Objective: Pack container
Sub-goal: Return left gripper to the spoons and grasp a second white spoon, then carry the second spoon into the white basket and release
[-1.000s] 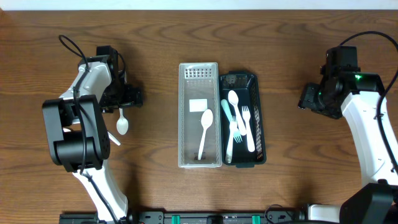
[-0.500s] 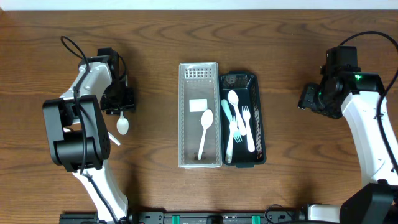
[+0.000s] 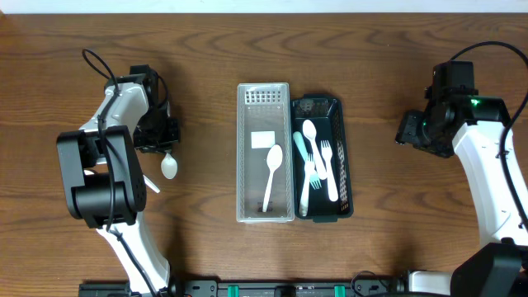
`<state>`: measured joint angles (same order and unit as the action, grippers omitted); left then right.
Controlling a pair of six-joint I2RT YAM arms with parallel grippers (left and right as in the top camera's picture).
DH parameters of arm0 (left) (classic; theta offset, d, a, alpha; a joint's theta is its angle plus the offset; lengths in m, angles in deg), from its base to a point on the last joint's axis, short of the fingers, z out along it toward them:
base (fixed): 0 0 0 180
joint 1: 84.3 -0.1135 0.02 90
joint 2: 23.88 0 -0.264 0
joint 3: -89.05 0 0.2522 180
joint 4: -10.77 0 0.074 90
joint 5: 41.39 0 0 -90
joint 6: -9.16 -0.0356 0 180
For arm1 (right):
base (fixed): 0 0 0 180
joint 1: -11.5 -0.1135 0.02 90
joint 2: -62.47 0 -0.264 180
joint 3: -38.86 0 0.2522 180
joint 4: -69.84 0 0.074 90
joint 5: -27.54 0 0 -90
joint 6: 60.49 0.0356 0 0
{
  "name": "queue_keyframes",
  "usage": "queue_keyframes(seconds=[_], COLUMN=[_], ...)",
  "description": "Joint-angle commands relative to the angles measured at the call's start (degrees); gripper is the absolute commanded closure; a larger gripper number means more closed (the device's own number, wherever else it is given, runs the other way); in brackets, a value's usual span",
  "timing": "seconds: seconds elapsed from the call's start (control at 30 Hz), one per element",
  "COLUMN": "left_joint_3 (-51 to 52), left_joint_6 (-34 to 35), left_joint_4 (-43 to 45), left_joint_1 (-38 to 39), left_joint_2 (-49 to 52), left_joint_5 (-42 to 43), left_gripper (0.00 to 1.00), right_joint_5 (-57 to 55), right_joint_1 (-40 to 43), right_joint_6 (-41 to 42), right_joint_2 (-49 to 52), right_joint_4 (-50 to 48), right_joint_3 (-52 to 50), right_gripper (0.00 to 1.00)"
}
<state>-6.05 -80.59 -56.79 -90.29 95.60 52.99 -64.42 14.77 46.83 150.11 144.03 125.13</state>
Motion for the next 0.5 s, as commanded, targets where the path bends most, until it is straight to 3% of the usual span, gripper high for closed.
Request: queue_keyframes(seconds=[0.0,0.23,0.47], left_joint_3=[1.4,-1.4,-5.6], left_joint_6=[0.2,1.1,4.7], left_joint_4=[-0.1,-4.3,-10.1], left_joint_1=[-0.2,1.2,10.7], left_joint_2=[0.8,-3.0,-18.4], left_joint_5=[-0.5,-0.5,-0.5], left_gripper=[0.94,0.94,0.94], right_joint_5=[-0.6,-0.6,-0.6], right_joint_1=[0.5,0.5,0.5], right_joint_6=[-0.7,-0.7,-0.7], right_joint_2=[-0.3,-0.3,-0.3], right_joint_4=[0.0,0.0,-0.1], right_joint_3=[-0.2,-0.2,-0.2], right_gripper=[0.37,0.37,0.37])
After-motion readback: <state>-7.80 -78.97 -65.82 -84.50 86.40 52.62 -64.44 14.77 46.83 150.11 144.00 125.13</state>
